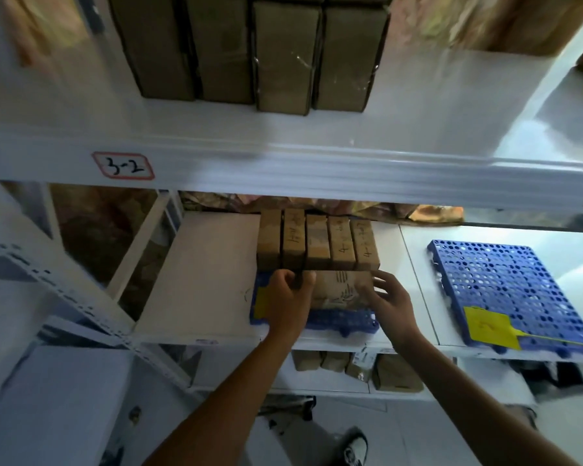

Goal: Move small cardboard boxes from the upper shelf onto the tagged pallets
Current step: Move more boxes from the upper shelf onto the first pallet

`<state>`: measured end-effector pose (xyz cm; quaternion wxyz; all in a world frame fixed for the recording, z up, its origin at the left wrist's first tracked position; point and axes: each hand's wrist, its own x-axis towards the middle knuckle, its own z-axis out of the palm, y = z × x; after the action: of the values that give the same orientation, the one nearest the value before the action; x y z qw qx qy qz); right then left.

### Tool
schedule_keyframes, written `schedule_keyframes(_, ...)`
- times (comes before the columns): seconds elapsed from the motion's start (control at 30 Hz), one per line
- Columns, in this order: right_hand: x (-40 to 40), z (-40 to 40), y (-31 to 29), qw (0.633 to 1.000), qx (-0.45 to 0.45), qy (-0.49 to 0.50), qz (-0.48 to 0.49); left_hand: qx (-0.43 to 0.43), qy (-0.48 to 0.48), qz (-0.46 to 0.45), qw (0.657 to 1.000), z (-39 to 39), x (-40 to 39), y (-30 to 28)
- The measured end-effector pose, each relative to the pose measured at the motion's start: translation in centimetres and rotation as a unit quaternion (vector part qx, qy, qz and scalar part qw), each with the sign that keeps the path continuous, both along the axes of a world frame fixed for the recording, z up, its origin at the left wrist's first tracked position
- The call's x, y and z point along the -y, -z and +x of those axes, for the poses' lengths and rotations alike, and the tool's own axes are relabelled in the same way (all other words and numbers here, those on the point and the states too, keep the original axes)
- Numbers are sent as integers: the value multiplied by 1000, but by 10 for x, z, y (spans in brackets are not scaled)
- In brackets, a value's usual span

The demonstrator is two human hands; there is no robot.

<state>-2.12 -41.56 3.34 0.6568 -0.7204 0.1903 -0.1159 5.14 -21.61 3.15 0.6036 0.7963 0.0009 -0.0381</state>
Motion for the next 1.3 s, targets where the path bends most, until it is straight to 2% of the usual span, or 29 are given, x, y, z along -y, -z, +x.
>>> schedule_keyframes(0.23, 5, -2, 5, 996, -25, 86, 5, -15, 10, -25, 1000, -15, 26, 1)
schedule_keyframes(0.53, 4, 10, 12, 994, -52, 92, 5, -27, 32, -16, 999, -14, 28, -3)
schedule_keyframes(0.73, 6, 11, 14, 996, -64, 56, -1, -42, 33, -26, 998, -15, 31, 0)
schedule_keyframes(0.87, 4, 4, 9, 995, -94, 32, -5, -37, 42, 14, 998, -18, 26, 3)
schedule_keyframes(0.93, 3, 1, 5, 993, -113, 34, -31, -20, 46, 39, 998, -19, 22, 1)
schedule_keyframes(1.03, 7, -2, -12, 979, -152, 42, -132, 41, 72, 96, 992, -19, 14, -12)
schedule_keyframes(1.13, 13, -9, -41, 959, -170, 42, -221, 123, 124, 194, 965, -13, 8, -32)
schedule_keyframes(1.23, 22, -13, -75, 940, -154, 22, -302, 106, 148, 281, 942, -2, 11, -63)
schedule_keyframes(1.3, 27, -21, -98, 929, -137, 13, -343, 125, 160, 304, 931, -8, 17, -91)
